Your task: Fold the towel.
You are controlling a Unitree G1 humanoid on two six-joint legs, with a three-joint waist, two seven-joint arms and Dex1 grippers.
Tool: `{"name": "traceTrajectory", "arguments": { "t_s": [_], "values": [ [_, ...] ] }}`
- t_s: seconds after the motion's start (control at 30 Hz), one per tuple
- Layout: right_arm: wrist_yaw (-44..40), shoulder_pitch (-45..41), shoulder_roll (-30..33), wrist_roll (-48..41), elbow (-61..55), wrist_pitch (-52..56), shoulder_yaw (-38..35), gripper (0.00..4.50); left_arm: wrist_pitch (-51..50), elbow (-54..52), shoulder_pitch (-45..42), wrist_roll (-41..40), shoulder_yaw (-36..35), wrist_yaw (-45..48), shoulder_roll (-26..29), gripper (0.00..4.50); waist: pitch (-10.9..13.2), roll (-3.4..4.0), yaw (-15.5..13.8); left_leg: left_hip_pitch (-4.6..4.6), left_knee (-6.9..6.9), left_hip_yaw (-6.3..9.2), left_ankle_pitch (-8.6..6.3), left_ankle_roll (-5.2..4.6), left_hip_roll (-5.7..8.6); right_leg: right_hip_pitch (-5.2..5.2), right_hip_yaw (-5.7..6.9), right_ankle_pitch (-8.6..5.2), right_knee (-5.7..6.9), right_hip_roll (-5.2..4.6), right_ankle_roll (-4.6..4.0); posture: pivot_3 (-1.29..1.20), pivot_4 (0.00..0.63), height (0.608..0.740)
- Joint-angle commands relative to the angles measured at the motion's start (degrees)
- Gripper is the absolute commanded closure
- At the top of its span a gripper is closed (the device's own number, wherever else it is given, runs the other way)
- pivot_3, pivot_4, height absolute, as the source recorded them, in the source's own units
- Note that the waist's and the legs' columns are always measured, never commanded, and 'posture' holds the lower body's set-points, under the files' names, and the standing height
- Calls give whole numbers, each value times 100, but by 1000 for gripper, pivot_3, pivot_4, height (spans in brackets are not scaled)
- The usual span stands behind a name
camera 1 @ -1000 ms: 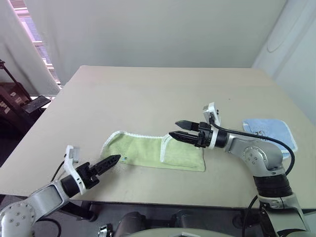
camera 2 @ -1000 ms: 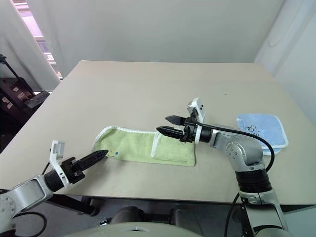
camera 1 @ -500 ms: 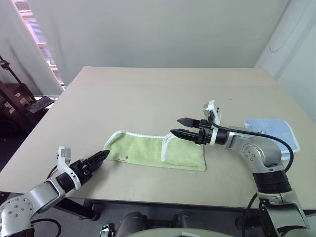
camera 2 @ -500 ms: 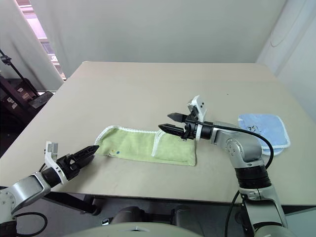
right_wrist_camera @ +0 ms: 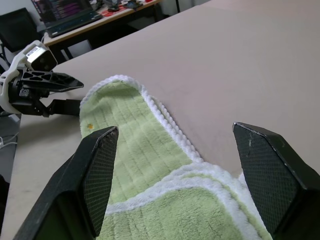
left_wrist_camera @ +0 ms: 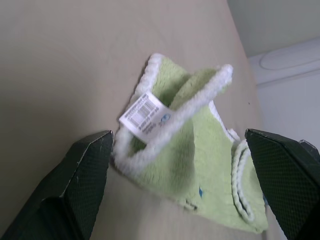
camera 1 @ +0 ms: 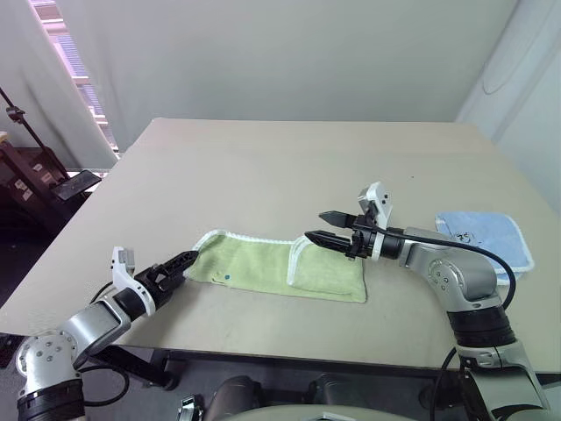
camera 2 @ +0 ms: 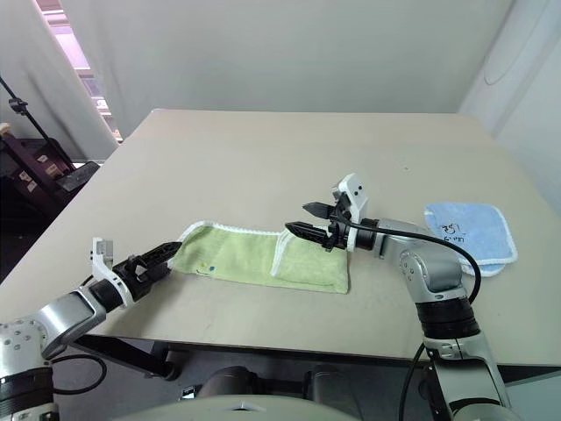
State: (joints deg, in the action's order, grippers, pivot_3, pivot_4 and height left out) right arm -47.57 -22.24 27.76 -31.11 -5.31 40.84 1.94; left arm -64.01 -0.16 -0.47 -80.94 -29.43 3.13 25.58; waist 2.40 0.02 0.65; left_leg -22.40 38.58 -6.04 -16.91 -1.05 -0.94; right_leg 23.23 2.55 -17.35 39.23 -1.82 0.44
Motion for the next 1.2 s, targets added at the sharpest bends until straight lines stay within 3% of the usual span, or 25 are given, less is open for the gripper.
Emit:
{"name": "traceTrajectory", "arguments": {
  "t_s": [0.03,0.33,0.37,0.43,0.77,0.8,1.2],
  "values": [
    [110,-128,-65,5,15,-113,-156,683,-30,93,-226,36,173,-63,-84,25,0,0,-2,0,0,0,1,1,0,0,0,0,-1,0,1,0,0,724],
    [160,-112,-29,50,15,-106,-162,683,-478,40,-177,-97,368,-98,-61,25,-1,0,-2,-6,0,0,5,3,0,-3,0,-17,-11,-2,28,0,0,724],
    [170,-113,-34,53,22,-114,-165,683,-479,48,-190,-103,360,-124,-67,194,-1,0,-3,-6,0,0,5,2,0,-3,0,-18,-13,-2,29,0,0,724],
    [190,-107,-41,59,22,-126,-163,683,-512,44,-213,-54,406,-103,-42,606,0,-1,-3,-10,0,-1,5,3,0,-3,0,-20,-16,-4,33,0,0,724],
    [317,-155,-76,118,85,-146,-162,683,-404,103,-393,115,407,11,32,4321,9,-16,12,-20,-21,-1,5,3,1,8,0,-23,-25,-4,35,0,0,724],
    [324,-142,-69,114,83,-144,-179,683,-367,83,-406,169,390,79,83,4471,10,-17,11,-17,-27,-1,6,4,1,8,0,-24,-24,-4,35,0,0,724],
    [-102,313,306,-405,-587,14,-511,683,-735,-490,-1074,309,780,1433,1137,4471,21,-34,37,-39,-47,0,30,13,-2,19,3,-34,-25,1,24,0,0,724]
  ]
}}
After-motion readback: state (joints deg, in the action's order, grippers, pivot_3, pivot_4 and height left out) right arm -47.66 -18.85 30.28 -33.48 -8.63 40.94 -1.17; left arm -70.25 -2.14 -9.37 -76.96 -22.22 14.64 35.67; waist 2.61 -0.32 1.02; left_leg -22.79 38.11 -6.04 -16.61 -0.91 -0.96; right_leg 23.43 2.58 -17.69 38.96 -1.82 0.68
